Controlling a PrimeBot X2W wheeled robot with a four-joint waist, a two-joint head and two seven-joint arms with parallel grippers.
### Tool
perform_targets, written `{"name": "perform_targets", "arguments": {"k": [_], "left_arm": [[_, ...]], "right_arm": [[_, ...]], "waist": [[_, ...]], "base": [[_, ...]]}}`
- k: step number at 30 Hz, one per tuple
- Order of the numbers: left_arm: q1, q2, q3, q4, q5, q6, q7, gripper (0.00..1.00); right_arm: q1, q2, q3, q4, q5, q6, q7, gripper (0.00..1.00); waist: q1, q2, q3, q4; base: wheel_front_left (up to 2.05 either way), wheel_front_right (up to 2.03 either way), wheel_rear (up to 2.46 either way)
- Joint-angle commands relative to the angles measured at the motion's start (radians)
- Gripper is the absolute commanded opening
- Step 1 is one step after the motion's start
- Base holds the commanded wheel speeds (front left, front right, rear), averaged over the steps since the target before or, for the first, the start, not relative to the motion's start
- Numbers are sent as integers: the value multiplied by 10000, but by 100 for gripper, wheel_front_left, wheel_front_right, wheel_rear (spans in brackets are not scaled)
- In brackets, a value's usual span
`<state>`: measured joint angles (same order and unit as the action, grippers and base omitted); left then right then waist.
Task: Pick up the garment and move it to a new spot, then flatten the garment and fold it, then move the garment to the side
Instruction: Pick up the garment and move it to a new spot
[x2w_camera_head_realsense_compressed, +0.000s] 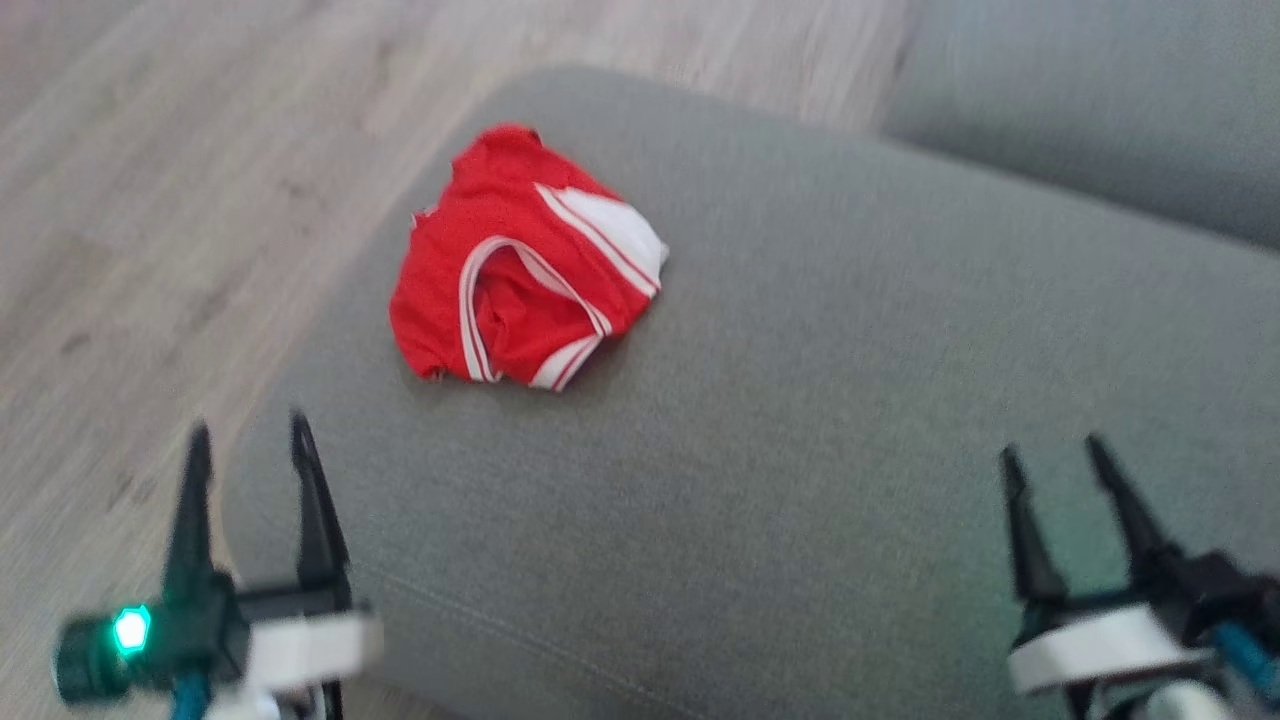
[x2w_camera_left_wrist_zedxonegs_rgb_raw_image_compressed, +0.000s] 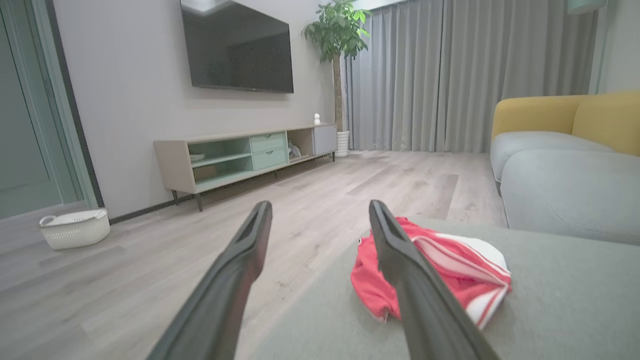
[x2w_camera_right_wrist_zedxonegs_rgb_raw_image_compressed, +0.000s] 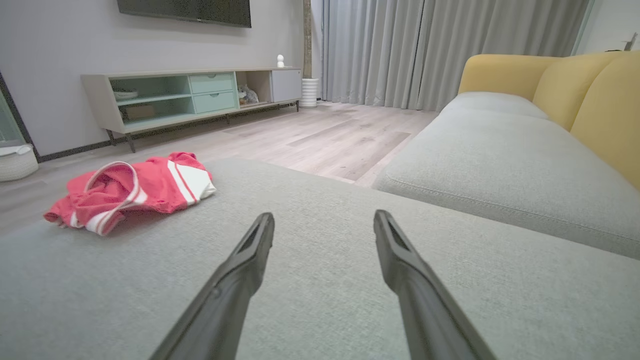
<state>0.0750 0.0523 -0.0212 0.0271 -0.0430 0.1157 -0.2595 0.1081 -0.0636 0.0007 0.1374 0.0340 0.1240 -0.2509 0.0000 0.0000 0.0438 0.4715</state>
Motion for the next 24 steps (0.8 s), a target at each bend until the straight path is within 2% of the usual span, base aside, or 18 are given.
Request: {"name": "perform_targets", "arguments": {"k": [1,5,9,10,15,16,24], "left_arm": [[-1148,-9,430,-533,-46,49,-23,100],[-2627,-12,399,-442,-125,-227,-23,100],[-4295,27,333,819,-167,-715,-23,100],[-4295,27,333,819,-167,-715,-23,100],[-6095,97,372,3879,-392,-1153,-23,100],[-6739,113,388,5113,-513,-1276,-23,100],[-8462,489,679,9276,-724,-930,258,100]], "right_arm": [[-797,-559,64,-442,-132,67,-108,100],[-1387,-1384,-85,-752,-285,67,-109,100],[-1838,-2253,-72,-958,-349,67,-109,100],[-1838,-2253,-72,-958,-349,67,-109,100],[-2086,-2883,-221,-1157,-352,67,-109,100],[-2164,-3017,-250,-1188,-370,67,-109,100],[-2383,-3082,-157,-1327,-330,67,-109,100]], "waist": [[0,0,1150,-136],[0,0,2516,-231],[0,0,3482,-406],[0,0,3482,-406],[0,0,4140,-735],[0,0,4326,-889],[0,0,4703,-1415]], "base": [[0,0,0],[0,0,0],[0,0,0],[0,0,0],[0,0,0],[0,0,0],[0,0,0]]}}
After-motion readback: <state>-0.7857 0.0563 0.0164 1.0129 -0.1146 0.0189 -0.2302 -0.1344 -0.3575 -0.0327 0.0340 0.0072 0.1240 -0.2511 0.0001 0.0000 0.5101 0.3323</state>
